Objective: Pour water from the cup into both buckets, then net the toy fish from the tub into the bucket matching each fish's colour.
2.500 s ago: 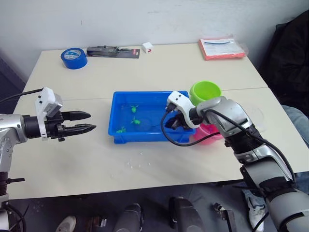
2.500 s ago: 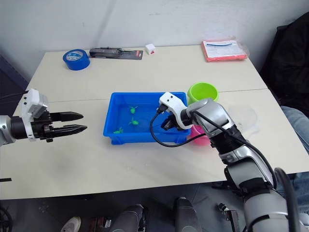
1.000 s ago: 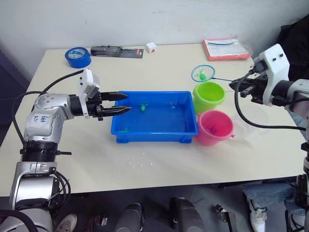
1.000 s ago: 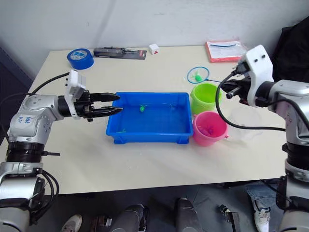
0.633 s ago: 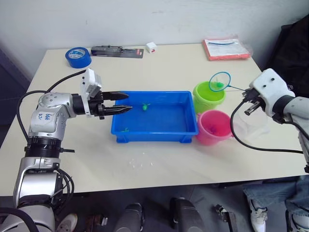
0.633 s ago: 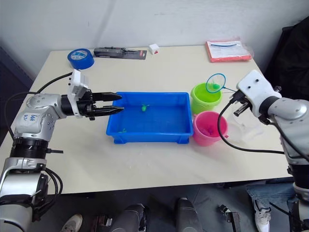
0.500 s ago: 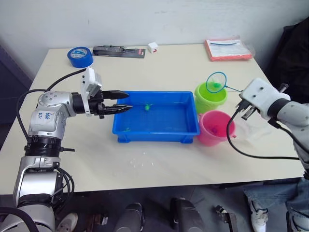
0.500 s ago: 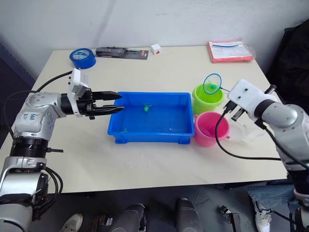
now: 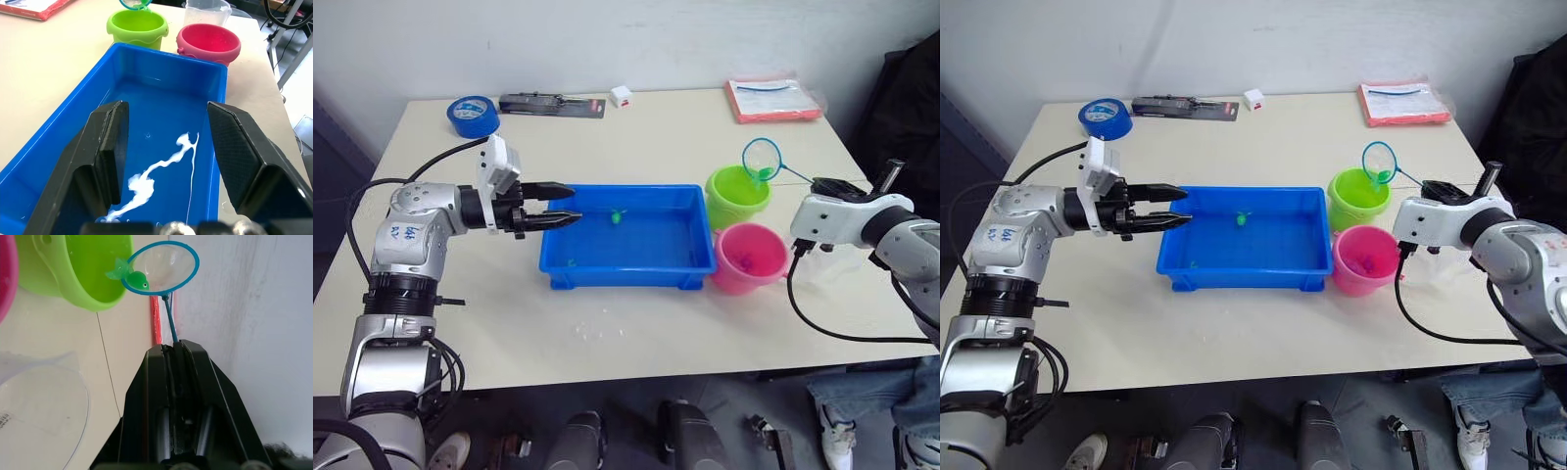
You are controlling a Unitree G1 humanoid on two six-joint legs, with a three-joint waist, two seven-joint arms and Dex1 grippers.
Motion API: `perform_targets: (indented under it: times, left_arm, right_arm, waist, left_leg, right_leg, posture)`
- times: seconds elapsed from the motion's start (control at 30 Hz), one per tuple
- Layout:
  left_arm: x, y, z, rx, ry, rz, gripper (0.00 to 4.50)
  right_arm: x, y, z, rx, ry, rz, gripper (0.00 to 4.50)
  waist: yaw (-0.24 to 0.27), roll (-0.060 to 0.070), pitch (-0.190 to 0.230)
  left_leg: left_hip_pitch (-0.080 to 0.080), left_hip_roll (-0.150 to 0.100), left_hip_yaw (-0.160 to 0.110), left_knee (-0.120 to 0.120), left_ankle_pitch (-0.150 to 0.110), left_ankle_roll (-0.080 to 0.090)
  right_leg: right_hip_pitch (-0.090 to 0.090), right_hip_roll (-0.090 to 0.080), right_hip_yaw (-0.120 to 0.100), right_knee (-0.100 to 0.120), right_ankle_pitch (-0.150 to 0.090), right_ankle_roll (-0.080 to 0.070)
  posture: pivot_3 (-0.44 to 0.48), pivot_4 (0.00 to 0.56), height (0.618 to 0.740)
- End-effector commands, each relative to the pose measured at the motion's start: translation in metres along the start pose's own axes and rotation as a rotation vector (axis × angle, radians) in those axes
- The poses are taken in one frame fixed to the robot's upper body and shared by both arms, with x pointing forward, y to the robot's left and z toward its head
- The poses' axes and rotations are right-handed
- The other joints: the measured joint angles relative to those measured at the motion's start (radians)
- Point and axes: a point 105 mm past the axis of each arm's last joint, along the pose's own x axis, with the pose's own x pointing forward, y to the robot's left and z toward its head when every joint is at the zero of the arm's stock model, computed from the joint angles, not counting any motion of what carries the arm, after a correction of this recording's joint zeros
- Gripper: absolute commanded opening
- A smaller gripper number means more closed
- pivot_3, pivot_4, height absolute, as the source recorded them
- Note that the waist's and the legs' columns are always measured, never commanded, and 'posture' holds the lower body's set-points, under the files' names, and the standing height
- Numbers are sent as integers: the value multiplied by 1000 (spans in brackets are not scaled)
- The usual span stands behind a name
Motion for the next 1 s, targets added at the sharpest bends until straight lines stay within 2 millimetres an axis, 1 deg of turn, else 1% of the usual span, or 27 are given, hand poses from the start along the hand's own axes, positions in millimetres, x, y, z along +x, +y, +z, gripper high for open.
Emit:
perform_targets:
  times: [0.03,0.2,0.3,0.53,0.73,1.0]
  left_arm:
    - [-1,1,8,33,-13,-3,2786]
    - [-1,1,9,34,-13,-3,2786]
    - [-1,1,9,34,-14,-2,2786]
    - [-3,1,8,33,-14,4,2786]
    - [-2,1,7,34,-16,2,2786]
    - [-2,0,6,33,-15,3,2786]
  right_arm:
    - [-1,-19,4,-152,-21,-80,799]
    - [1,-13,11,-247,-52,-82,799]
    - [1,-9,11,-296,-41,-94,799]
    - [-6,-5,10,-414,-32,-134,799]
    - [-12,11,12,-484,-52,-161,799]
    - [-13,8,13,-539,-28,-235,799]
  waist:
    - [0,0,0]
    - [0,0,0]
    - [1,0,0]
    - [0,0,0]
    - [0,0,0]
    - [0,0,0]
  left_leg:
    - [0,0,0,0,0,0]
    - [0,0,0,0,0,0]
    - [0,0,0,0,0,0]
    - [0,0,0,0,0,0]
    - [0,0,0,0,0,0]
    - [0,0,1,0,0,0]
  right_leg:
    - [0,0,0,0,0,0]
    - [0,0,0,0,0,0]
    - [0,0,0,0,0,0]
    - [0,0,0,0,0,0]
    - [0,1,0,1,0,0]
    - [0,1,0,1,0,0]
  posture:
    - [0,150,737]
    - [0,150,737]
    - [0,150,737]
    - [0,150,737]
    - [0,150,737]
    - [0,150,737]
